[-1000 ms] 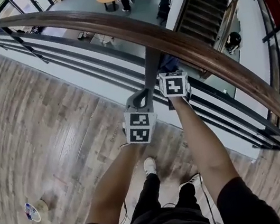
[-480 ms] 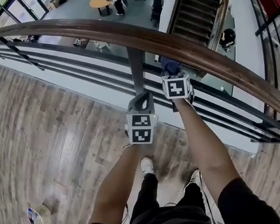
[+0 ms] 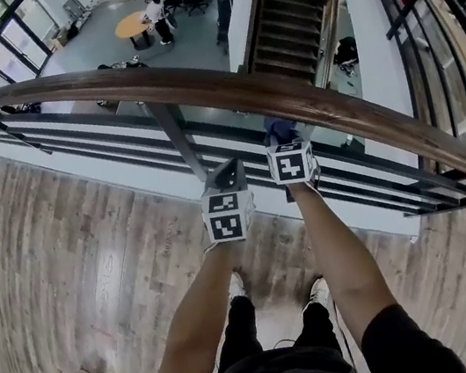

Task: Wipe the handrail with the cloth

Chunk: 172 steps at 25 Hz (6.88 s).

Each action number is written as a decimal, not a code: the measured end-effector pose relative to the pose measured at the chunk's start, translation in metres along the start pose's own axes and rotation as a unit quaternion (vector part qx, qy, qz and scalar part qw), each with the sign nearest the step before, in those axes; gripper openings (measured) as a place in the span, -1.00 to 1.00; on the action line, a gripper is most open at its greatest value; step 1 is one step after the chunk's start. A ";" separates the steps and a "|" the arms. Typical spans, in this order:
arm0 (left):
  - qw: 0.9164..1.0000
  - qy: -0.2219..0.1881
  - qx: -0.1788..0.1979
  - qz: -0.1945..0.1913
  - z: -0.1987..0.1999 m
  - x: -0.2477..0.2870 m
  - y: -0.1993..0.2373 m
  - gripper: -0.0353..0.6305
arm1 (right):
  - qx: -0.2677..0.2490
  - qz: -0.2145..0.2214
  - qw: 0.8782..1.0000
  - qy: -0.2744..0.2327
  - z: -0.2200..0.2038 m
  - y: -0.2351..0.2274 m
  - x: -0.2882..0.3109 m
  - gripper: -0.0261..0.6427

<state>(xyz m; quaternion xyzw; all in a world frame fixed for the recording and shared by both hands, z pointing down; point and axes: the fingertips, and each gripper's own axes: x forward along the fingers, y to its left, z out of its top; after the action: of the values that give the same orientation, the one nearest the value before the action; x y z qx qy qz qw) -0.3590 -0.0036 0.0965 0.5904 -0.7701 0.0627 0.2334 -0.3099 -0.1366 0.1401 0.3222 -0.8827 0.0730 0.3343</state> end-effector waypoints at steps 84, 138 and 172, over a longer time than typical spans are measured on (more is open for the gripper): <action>0.936 0.118 0.157 -0.291 -0.089 0.143 -0.738 -0.89 | 0.133 -0.258 0.957 0.019 -0.349 -0.760 -0.338 -0.64; 0.998 0.061 -0.030 0.011 -0.137 0.042 0.169 -0.88 | 0.094 0.077 0.989 -0.084 -0.094 0.115 0.100 -0.64; 0.998 0.058 0.007 0.029 -0.145 0.081 0.201 -0.89 | 0.063 0.047 0.996 -0.035 -0.093 0.164 0.185 -0.65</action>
<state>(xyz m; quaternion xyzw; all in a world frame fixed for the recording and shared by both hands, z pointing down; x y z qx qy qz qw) -0.5214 0.0387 0.2956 0.5645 -0.7718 0.1093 0.2715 -0.4662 -0.0722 0.3435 0.3028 -0.9016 0.1333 0.2787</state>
